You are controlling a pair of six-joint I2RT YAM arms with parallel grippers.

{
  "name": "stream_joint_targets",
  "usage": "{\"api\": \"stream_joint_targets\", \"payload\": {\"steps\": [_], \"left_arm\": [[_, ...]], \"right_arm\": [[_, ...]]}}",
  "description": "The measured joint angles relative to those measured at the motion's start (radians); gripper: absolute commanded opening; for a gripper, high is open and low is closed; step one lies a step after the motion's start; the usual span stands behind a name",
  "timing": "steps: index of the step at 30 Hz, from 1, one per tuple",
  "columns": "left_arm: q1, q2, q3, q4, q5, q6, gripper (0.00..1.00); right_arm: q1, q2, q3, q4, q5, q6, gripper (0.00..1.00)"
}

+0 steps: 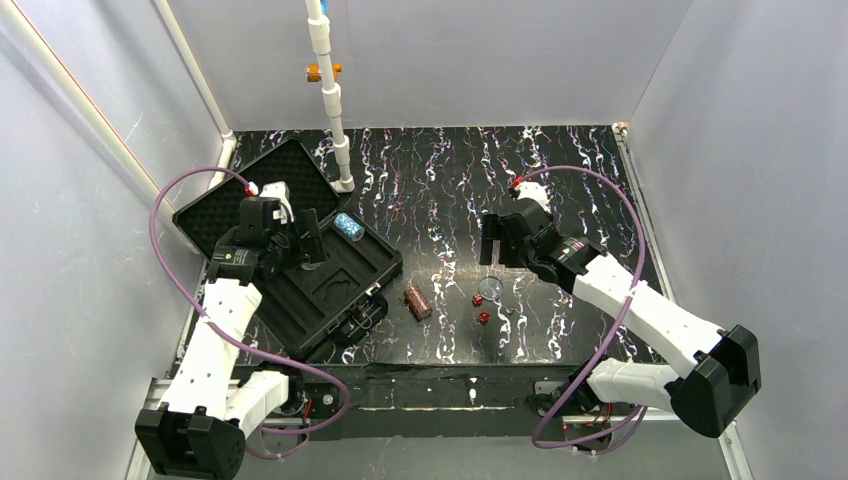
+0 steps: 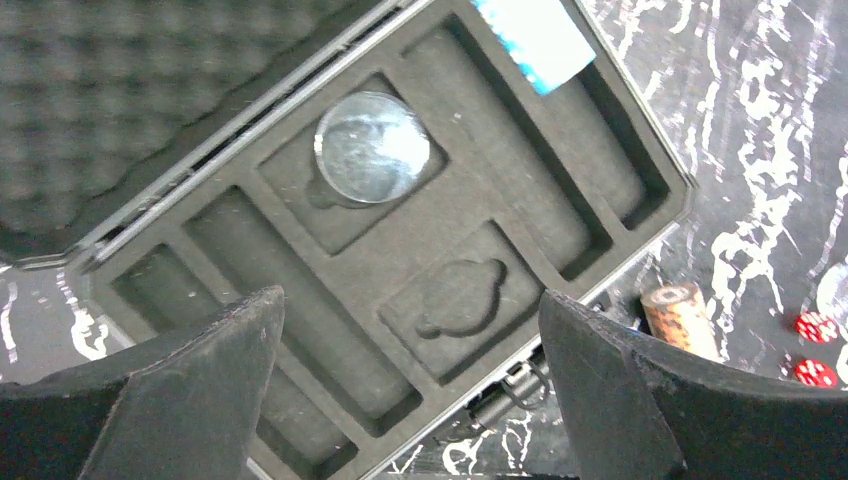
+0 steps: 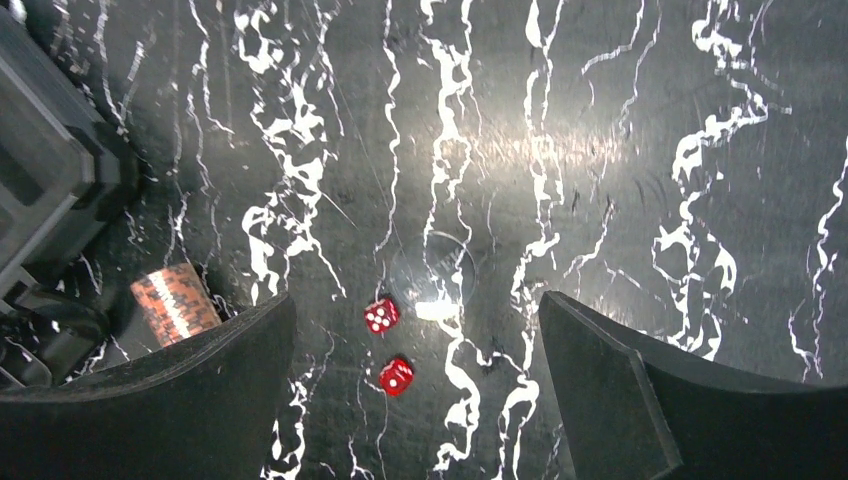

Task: Pack up texas hold em set

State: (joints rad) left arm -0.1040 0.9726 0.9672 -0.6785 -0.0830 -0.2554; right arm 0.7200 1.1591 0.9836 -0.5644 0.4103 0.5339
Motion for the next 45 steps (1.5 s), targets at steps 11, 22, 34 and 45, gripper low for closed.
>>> {"api": "stream_joint_targets", "payload": {"steps": [11, 22, 34, 45], "left_arm": [[-0.034, -0.008, -0.019, 0.057, 0.220, 0.032, 0.98], [-0.085, -0.010, -0.026, 0.072, 0.269, 0.040, 0.98], [-0.114, -0.014, -0.029, 0.072, 0.267, 0.047, 0.98], [-0.128, -0.014, -0.030, 0.072, 0.254, 0.051, 0.98]], "right_arm": [[0.000, 0.003, -0.092, -0.078, -0.021, 0.126, 0.98], [0.000, 0.015, -0.177, -0.118, -0.028, 0.261, 0.98], [-0.003, 0.050, -0.237, -0.132, -0.028, 0.319, 0.99], [-0.014, 0.172, -0.220, -0.049, -0.082, 0.259, 0.98]]}}
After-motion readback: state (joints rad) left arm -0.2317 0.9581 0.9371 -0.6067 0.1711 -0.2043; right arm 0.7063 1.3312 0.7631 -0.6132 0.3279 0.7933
